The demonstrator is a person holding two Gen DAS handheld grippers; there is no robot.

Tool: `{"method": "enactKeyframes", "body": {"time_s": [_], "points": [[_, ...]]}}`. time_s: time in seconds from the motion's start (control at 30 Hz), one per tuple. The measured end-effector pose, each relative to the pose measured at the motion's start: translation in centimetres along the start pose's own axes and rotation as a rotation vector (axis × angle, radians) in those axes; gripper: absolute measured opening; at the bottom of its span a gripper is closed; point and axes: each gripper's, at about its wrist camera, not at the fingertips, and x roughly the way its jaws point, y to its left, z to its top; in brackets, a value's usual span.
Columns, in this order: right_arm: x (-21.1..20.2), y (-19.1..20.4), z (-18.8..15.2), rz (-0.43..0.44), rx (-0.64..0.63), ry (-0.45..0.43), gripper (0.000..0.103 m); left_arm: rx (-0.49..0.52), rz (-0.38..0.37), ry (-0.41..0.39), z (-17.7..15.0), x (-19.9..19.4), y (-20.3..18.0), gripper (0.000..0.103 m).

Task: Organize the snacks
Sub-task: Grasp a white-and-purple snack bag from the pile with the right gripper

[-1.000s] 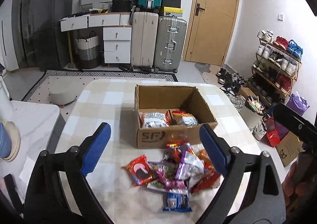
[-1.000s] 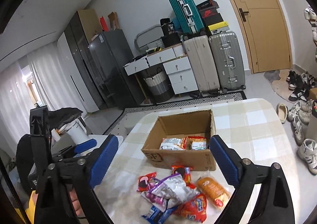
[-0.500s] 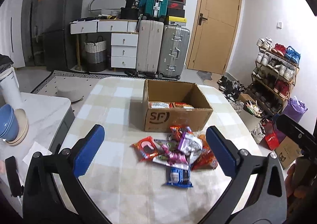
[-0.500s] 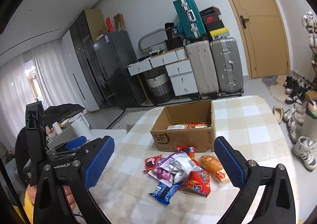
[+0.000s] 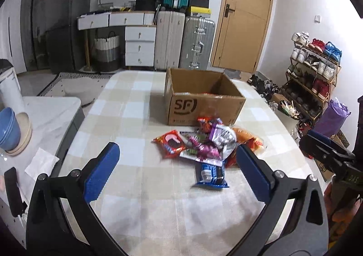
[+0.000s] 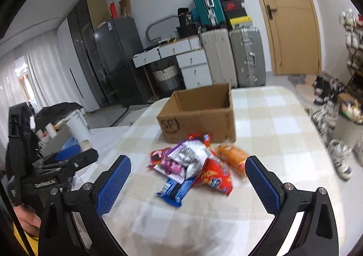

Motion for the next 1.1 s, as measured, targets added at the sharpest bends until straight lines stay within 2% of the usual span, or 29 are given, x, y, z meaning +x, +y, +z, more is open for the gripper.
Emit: {"method": "enactKeyframes", "body": {"time_s": [0.07,0.57,0.8,0.9,1.0,1.1], "points": [[0.9,-0.4,-0.6,-0.003,0.011,0.021,0.102,-0.007,0.018,0.023,-0.2,1.4,0.2,0.102],[7.7,-3.8,-2.7,0.013,0.05,0.14,0.102,0.011,-0.013,0.185,-2.4,11.7,-0.4,0.102],[10.5,-4.9,-2.5,0.034,0.063,0.183,0.102,0.006,-0.019,0.256,-2.8,16.4,-0.6,0.102],[11.2,-4.3,-1.0,0.045,0.01,0.177,0.102,0.002,-0.02,0.266,-2.6,17.7,-0.5,0.102],[13.2,-3.2,0.4,0.064,-0.092,0.247,0.102,-0.007,-0.026,0.268,-2.3,18.5,-0.4,0.102],[15.0,-2.8,1.4,0.11,-0.155,0.273,0.102,-0.015,-0.03,0.281,-2.4,19.3,-0.2,0.102]]}}
